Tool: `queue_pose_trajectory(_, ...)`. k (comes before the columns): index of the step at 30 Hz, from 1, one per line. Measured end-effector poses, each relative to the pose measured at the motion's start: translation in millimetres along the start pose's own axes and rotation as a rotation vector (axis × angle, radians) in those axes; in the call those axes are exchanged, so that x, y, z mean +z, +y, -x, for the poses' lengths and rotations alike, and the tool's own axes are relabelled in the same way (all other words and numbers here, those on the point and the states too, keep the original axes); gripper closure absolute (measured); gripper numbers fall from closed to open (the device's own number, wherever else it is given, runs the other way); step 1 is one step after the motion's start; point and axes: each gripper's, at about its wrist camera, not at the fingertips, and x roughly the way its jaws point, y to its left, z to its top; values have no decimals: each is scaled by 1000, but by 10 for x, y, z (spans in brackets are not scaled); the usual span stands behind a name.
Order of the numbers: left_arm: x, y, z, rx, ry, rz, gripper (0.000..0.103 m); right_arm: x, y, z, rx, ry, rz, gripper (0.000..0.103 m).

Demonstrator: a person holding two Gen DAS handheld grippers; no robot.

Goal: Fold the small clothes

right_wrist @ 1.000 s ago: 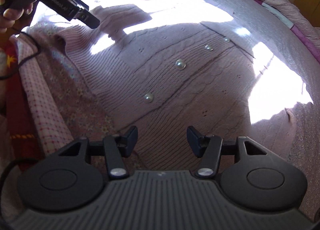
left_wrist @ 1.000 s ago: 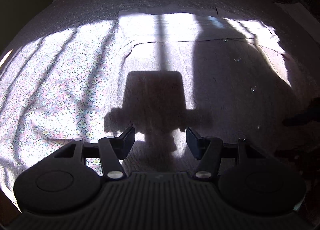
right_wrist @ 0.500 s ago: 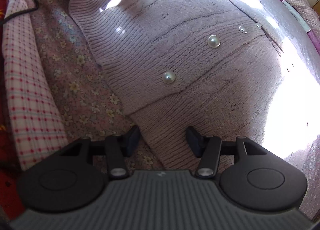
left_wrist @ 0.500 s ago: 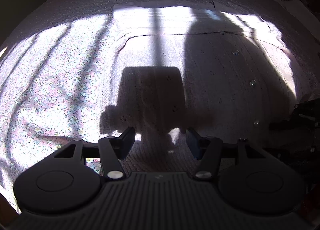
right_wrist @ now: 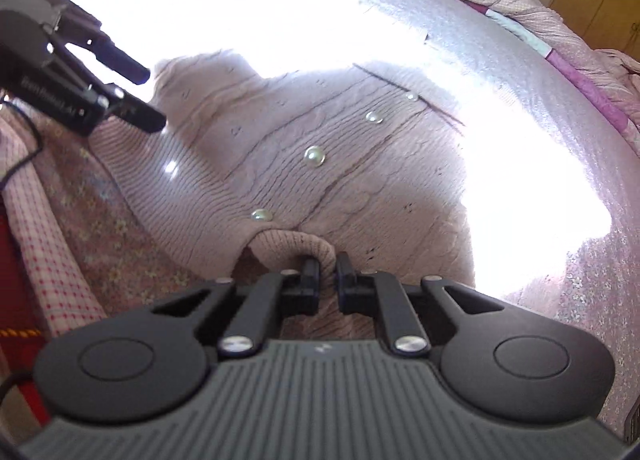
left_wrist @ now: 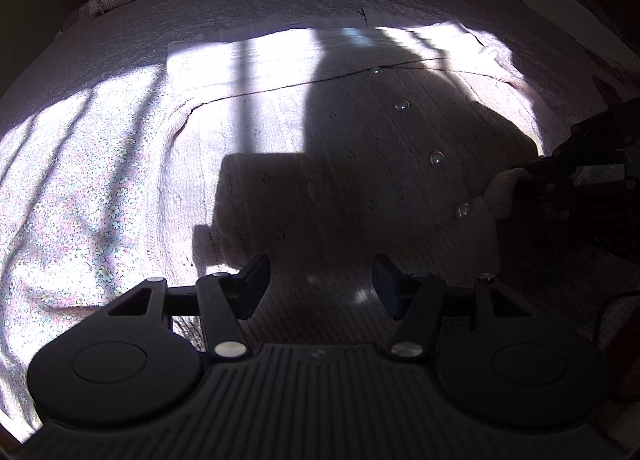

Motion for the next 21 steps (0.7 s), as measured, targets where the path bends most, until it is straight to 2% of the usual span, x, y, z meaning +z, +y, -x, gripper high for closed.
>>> queue_pose_trajectory(5, -1, -140, 89, -52, -32, -42, 39, 178, -109, 77, -28, -54, -33, 92)
queue_pose_trajectory(7, 0, -200, 125, -58, -52, -62, 33, 216, -133, 81, -42, -72, -46, 92)
queue_pose_trajectory(9, -1, -245, 127, -60, -63, -89, 32, 276, -175, 66, -48, -80, -58, 92)
queue_pose_trajectory(14, -25, -401, -39, -44, -28, -190, 32, 391, -251, 29, -64, -88, -96, 92)
queue_pose_trajectory(16, -24, -473, -170, -5, 7, -260, 32, 381, -246, 37, -73, -95, -117, 92)
queue_pose_trajectory(18, -12, -530, -323, 65, 28, -343, 32, 414, -284, 11, -75, -104, -139, 92)
queue_pose_trajectory(21, 45, -516, -477, 155, 22, -374, 32, 448, -364, -81, -82, -107, -169, 92)
